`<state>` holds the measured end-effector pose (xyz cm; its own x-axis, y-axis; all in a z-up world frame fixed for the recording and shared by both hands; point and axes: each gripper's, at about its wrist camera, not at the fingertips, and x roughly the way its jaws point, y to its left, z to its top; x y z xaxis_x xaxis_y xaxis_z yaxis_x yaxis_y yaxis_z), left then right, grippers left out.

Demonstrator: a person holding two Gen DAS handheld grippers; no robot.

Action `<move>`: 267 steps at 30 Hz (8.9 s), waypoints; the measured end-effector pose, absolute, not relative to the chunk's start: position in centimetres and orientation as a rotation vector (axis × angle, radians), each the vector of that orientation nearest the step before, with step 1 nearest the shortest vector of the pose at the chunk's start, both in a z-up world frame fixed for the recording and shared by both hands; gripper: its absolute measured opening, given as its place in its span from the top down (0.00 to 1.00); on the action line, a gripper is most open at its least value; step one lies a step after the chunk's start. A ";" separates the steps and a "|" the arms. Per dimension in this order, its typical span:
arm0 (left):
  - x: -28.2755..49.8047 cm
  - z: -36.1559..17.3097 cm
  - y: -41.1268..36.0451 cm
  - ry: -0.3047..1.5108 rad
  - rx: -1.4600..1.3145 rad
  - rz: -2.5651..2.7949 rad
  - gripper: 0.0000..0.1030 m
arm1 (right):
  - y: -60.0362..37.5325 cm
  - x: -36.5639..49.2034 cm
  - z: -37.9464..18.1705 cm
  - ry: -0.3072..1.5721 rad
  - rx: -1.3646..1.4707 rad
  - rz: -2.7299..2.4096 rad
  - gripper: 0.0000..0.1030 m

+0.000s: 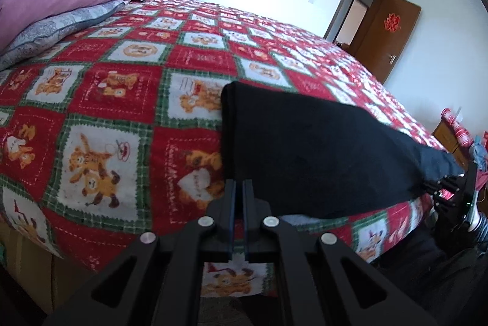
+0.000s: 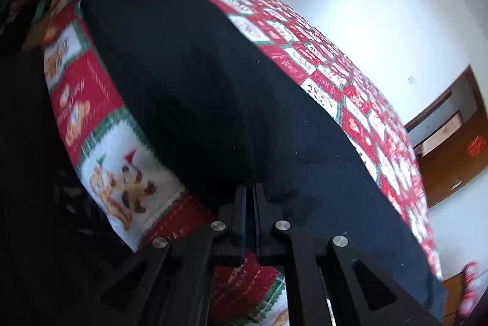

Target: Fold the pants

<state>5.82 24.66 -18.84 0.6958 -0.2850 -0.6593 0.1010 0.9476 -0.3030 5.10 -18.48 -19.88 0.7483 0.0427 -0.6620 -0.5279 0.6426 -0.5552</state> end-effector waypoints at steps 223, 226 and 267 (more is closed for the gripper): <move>5.7 -17.9 -6.3 0.632 0.402 -0.519 0.93 | -22.4 6.4 -14.8 0.697 -0.369 0.427 0.97; 5.3 -17.9 -6.4 0.632 0.417 -0.529 0.93 | -22.2 6.0 -15.2 0.699 -0.399 0.423 0.97; 4.7 -17.2 -3.0 0.535 0.275 -0.649 0.45 | -36.1 6.9 -13.2 0.754 -0.247 -0.002 0.92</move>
<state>4.68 -2.99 -17.23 0.6687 -0.4988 -0.5515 0.6365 0.7674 0.0777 6.88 -36.11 -13.20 0.7302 -0.0900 -0.6772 -0.0864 0.9712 -0.2222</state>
